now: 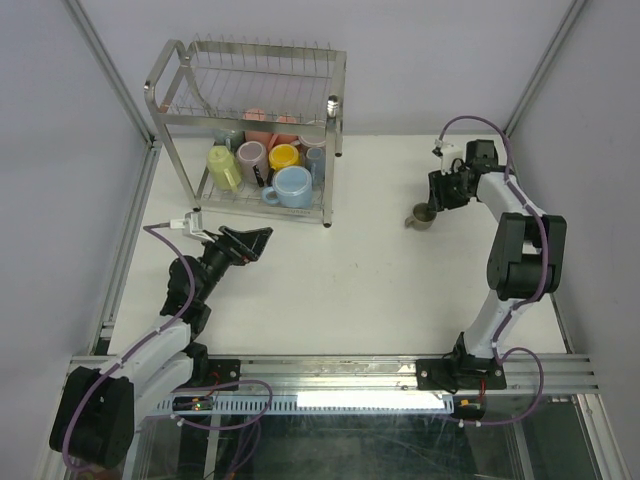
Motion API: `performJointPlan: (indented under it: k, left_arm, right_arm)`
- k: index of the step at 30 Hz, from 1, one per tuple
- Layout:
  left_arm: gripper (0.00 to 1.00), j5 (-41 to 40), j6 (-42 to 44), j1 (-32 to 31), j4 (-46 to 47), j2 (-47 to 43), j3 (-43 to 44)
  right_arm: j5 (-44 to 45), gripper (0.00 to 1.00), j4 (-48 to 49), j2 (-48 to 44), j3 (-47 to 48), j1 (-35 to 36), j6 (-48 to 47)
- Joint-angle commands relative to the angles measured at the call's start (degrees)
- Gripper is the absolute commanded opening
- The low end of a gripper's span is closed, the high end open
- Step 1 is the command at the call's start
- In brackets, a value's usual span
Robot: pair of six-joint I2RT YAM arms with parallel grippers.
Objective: Load the cups into the dish rack
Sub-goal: Pick up the cup at the center of the board.
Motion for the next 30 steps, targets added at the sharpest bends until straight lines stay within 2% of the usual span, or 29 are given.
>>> performJointPlan:
  k: [1, 8, 12, 17, 19, 25, 30]
  left_arm:
    - [0.99, -1.20, 0.64, 0.76, 2.05, -2.17, -0.12]
    - [0.99, 1.73, 0.83, 0.71, 3.86, -2.26, -0.35]
    - [0.97, 7.44, 0.13, 0.70, 12.72, -0.44, -2.13]
    - [0.96, 12.90, -1.04, 0.74, 17.93, 3.46, -1.58]
    - [0.96, 14.94, -3.58, 0.76, 20.51, 5.24, -1.42]
    - [0.95, 21.18, -11.42, 0.56, 32.79, 12.63, -1.76]
    - [0.90, 23.04, -21.67, -1.23, 48.73, 22.66, -2.27]
  right_arm:
    - [0.46, 0.40, 1.17, 2.34, 4.19, 0.64, 2.68]
    - [1.12, 0.22, 0.48, 5.13, 4.51, 0.92, 2.28]
    - [0.94, 0.14, 0.40, 5.26, 3.95, 0.91, 1.75]
    - [-1.11, 0.01, 0.48, 4.29, 3.00, 0.85, 1.30]
    - [-2.64, 0.00, 0.22, 3.66, 2.79, 0.70, 1.04]
    - [-15.90, 0.00, 0.63, -2.22, 0.20, -1.21, 0.57]
    - [-29.20, 0.00, 4.61, -10.77, -5.38, -2.24, 0.48]
